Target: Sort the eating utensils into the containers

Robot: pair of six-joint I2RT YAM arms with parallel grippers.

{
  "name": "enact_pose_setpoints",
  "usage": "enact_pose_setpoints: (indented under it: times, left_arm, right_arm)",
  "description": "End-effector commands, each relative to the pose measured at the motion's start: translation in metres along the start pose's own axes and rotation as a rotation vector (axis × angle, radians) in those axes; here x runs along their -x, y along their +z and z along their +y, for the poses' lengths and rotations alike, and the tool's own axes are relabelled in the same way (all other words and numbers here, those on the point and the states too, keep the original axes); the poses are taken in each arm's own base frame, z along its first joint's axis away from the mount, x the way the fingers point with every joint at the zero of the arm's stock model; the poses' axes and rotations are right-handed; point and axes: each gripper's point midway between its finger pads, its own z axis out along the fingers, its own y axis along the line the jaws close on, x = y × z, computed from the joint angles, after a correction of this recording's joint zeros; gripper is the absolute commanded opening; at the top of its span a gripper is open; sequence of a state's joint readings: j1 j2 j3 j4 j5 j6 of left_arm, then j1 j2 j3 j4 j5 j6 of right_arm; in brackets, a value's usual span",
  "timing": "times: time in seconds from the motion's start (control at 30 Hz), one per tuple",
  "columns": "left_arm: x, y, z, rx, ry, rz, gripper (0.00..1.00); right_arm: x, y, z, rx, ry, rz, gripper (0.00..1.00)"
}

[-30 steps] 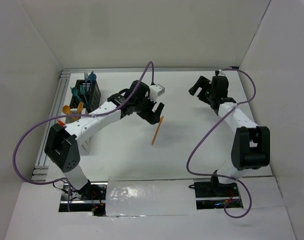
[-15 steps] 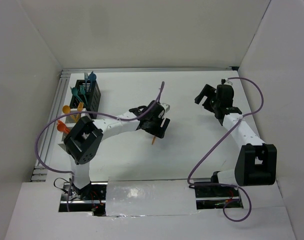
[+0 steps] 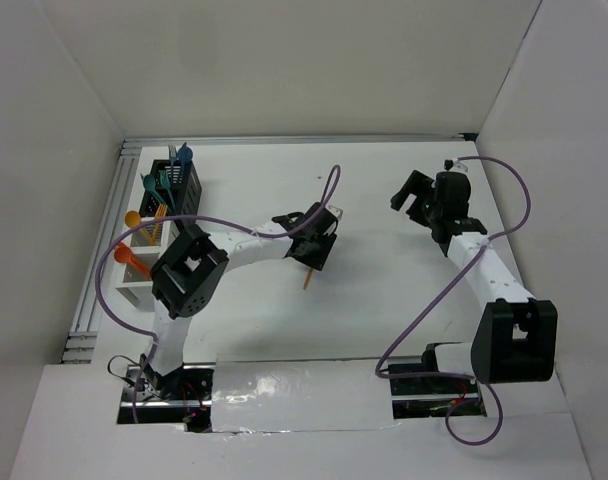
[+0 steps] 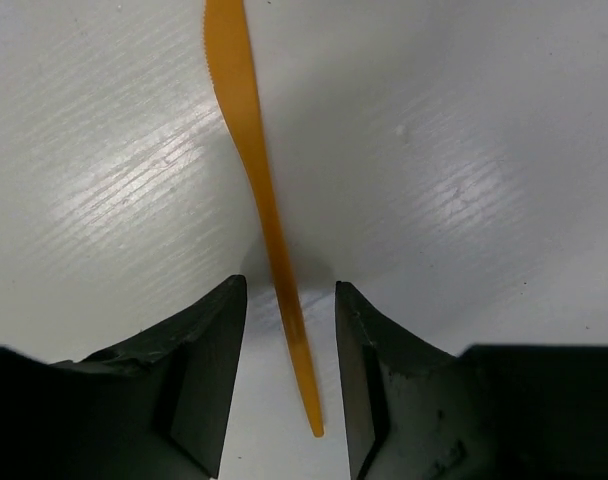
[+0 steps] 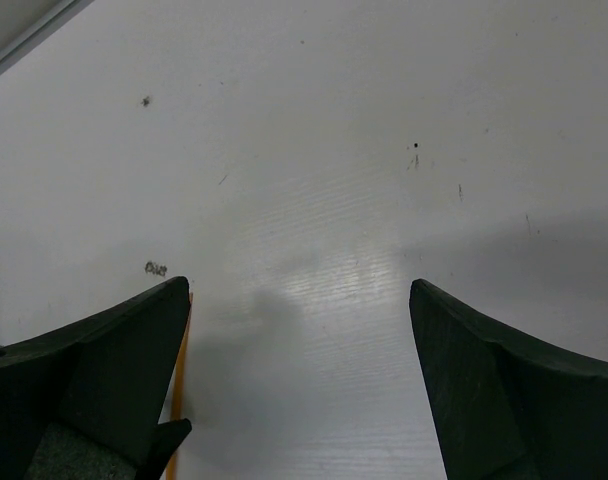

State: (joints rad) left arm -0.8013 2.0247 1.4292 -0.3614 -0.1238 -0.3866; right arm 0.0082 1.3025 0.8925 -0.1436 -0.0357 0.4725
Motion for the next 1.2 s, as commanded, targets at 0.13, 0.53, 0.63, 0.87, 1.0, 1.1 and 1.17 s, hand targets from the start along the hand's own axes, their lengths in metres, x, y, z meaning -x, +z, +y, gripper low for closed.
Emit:
enact_pose_setpoints:
  times: [0.13,0.53,0.63,0.87,1.0,1.1,1.17]
  left_arm:
    - [0.016,0.011,0.006,-0.002,0.023,-0.028,0.48]
    - [-0.010,0.021,-0.004,-0.088,0.050,0.060,0.13]
    - [-0.003,0.016,-0.003,-0.093,0.023,0.029,0.11]
    - [0.083,-0.075,0.032,-0.214,-0.133,-0.311,0.12]
    - [0.103,-0.133,0.060,-0.261,-0.166,-0.498,0.13]
    - [0.121,-0.192,0.085,-0.235,-0.180,-0.688,0.13]
    - [0.121,-0.213,0.113,-0.173,-0.197,-0.769,0.13]
  right_arm:
    - [0.008,-0.011,-0.005,-0.022,-0.015,-0.047,0.97]
    - [0.008,-0.007,-0.004,-0.009,0.002,-0.063,0.97]
    - [0.001,0.000,0.000,0.015,0.011,-0.023,0.96]
    - [0.001,0.004,0.020,0.116,0.020,-0.003,0.96]
    - [0.003,0.007,0.026,0.172,0.042,0.017,0.96]
    - [0.004,0.010,0.035,0.223,0.050,0.029,0.96]
    - [0.001,0.012,0.037,0.243,0.051,0.041,0.96]
